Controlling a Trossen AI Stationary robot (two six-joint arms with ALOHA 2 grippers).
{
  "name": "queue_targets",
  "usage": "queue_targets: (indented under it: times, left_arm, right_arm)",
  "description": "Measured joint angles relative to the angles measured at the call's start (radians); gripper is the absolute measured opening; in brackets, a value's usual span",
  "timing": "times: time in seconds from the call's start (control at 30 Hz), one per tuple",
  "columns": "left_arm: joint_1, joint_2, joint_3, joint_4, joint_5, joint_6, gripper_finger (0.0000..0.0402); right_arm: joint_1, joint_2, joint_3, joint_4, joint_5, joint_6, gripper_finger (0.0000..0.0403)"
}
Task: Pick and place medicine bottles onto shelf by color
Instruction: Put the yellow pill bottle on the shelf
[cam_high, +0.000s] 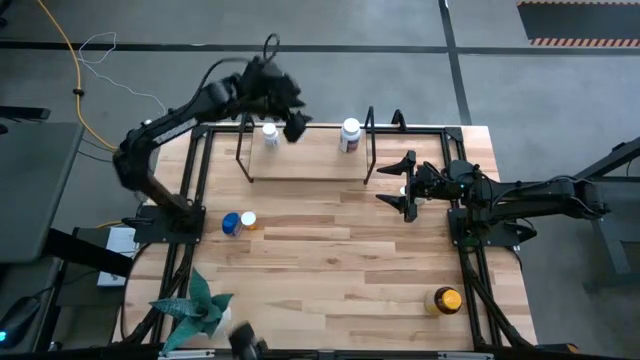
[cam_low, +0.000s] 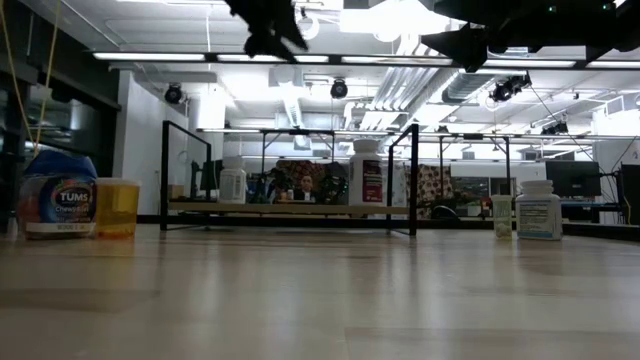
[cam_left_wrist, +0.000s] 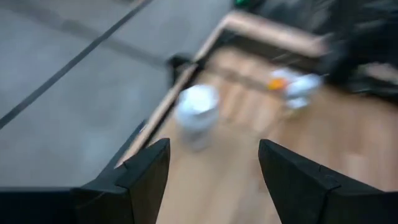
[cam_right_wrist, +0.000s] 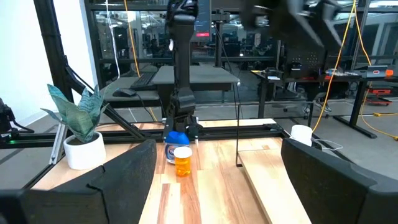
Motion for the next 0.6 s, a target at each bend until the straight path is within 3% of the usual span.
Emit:
queue_targets:
  times: [0.43,0.6]
  left_arm:
    - [-0.438,-0.518,-0.918,0.962,0.031,-0.069,0.0236]
    - [-0.556,-0.635,-1.136,1.183,0.029,-0.041,0.0236]
  right_arm:
    - [0.0,0.0,0.0,0.0,0.0,0.0,0.0337]
    - [0.0,0.0,0.0,0.0,0.0,0.006,0.0337]
